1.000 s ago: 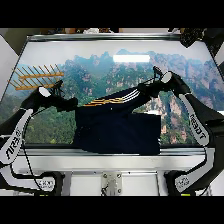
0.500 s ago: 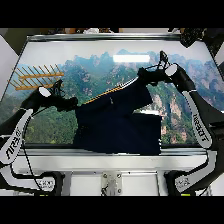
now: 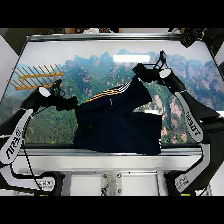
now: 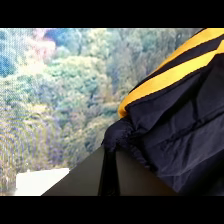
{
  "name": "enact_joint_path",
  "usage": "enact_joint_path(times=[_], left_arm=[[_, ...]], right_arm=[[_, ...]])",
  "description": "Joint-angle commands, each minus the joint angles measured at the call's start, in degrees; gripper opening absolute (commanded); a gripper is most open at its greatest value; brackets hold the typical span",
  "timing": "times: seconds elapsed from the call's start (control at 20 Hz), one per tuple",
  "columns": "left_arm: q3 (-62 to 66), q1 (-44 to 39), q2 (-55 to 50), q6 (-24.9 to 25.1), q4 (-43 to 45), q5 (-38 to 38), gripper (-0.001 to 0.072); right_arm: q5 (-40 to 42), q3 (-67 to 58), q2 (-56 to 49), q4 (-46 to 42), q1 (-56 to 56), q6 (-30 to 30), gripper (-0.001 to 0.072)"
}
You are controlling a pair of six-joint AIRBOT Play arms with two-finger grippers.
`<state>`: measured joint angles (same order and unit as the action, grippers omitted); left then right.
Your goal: Fold the clothes and pants, and hang the long-sleeved shirts on hangers.
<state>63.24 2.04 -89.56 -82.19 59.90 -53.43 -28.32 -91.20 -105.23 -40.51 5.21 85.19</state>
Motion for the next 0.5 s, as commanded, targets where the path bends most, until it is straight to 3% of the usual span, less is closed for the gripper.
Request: enact_joint_path(times=[0.0, 0.1, 0.25, 0.45], left_arm=[[0.04, -0.02, -0.02, 0.13, 0.04, 0.13, 0.0023], [0.04, -0.02, -0.02, 0.13, 0.04, 0.2, 0.0023], [0.04, -0.02, -0.02, 0.13, 0.02, 0.83, 0.0022], [0.04, -0.02, -0.02, 0.11, 0.04, 1.57, 0.0022]], right_arm=[[-4.26, -0.2, 4.57, -5.29, -4.96, -10.03, 0.0511], [-14.34, -0.11, 6.97, -13.97, -9.97, -6.43, 0.0511], [-30.6, 2.1, 7.34, -30.01, -14.93, 4.94, 0.0512], [-29.9, 12.09, 7.19, -27.89, -15.34, 6.34, 0.0512]])
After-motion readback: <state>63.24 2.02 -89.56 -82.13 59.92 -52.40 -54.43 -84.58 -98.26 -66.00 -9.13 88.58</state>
